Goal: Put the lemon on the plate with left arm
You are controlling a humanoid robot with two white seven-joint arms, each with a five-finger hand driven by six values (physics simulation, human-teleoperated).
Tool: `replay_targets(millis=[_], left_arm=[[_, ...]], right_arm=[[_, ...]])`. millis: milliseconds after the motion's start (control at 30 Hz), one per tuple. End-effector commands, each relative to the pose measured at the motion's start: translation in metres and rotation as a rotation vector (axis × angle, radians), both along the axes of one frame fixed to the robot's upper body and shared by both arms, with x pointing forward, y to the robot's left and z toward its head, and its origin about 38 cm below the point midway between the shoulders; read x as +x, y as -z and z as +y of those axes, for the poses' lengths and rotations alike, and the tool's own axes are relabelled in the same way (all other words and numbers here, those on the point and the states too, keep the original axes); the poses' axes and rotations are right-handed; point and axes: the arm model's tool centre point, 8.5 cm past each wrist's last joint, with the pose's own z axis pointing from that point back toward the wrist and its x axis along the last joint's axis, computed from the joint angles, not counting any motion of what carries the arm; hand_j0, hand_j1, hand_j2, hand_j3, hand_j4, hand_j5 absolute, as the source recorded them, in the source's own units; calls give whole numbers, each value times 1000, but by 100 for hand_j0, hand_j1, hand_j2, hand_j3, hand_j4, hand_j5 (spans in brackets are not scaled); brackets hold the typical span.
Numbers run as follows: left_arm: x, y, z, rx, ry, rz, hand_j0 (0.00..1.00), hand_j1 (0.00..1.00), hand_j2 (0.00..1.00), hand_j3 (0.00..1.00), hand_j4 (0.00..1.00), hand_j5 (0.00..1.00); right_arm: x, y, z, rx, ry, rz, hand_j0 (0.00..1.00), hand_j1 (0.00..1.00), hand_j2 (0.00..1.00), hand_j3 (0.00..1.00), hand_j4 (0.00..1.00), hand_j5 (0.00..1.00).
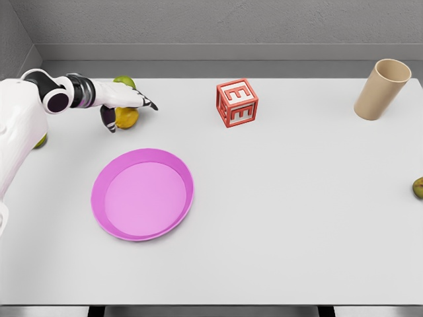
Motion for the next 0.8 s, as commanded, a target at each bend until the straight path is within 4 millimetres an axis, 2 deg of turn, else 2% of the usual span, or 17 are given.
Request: replay_targets(millis=[0, 667, 767], left_arm=[[0, 1, -5, -8, 4, 3, 100, 100, 100, 100, 100, 100], [0, 4, 8, 0, -26, 15, 100, 100, 100, 100, 100, 100], [2, 0, 9, 1, -29, 8, 100, 100, 100, 100, 100, 100]], right_arm=[[0, 0, 0, 0, 1, 0, 100, 100, 100, 100, 100, 100], [0, 0, 0, 0, 1, 0, 100, 100, 100, 100, 100, 100], [0, 0, 0, 0, 1, 0, 100, 100, 100, 100, 100, 100]])
